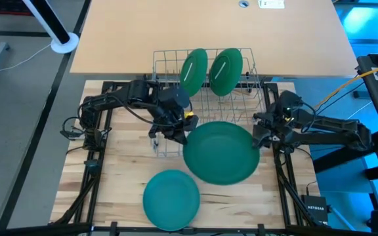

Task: Sort dishes
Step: Put the green plate in the dish rack

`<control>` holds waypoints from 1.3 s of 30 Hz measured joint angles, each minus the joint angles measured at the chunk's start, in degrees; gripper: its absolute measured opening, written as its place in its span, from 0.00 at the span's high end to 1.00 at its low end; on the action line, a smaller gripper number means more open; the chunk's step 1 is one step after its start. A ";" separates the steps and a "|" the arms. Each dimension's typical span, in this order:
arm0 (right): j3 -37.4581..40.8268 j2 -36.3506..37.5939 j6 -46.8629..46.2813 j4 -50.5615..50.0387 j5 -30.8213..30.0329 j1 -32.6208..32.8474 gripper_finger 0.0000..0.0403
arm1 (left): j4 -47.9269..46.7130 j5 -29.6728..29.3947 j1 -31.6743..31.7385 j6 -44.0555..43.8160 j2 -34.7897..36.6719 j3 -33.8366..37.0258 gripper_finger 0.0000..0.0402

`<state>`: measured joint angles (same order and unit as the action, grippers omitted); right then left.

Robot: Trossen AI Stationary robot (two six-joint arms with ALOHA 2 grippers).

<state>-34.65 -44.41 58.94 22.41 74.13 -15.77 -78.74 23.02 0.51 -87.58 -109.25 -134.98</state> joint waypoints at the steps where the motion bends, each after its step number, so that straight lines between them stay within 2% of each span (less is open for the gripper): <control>1: 0.00 -0.57 0.00 0.02 0.00 0.70 0.62 | 0.06 0.16 0.13 -0.26 0.00 0.00 1.00; 4: 0.00 -1.72 0.04 0.10 -0.64 2.22 0.62 | 0.07 1.34 0.36 -0.53 0.00 0.00 1.00; 7: 0.00 -2.32 0.07 0.17 -1.74 3.02 0.67 | 0.07 1.72 0.30 -0.53 0.00 0.00 1.00; 14: 0.26 -2.39 -0.97 -1.72 -1.23 3.17 0.93 | 0.66 2.10 0.47 -0.70 0.26 -0.09 1.00; 19: 0.26 -2.35 -4.81 -0.75 -1.43 3.17 0.93 | 1.37 2.10 0.85 0.37 0.28 -0.07 0.96; 29: 0.15 -2.20 -6.44 0.02 -1.09 3.06 0.94 | 4.91 2.32 2.82 11.58 1.43 -0.04 0.88; 36: -0.07 -2.24 -7.11 0.48 -0.94 2.95 0.95 | 5.39 5.89 5.69 8.33 3.84 0.07 0.86; 39: -0.07 -2.19 -7.18 0.62 2.22 2.95 0.96 | 4.14 6.79 6.86 4.66 5.27 0.09 0.86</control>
<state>-34.73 -46.60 51.76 23.03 76.35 -12.82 -74.60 29.82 7.37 -82.93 -103.98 -134.89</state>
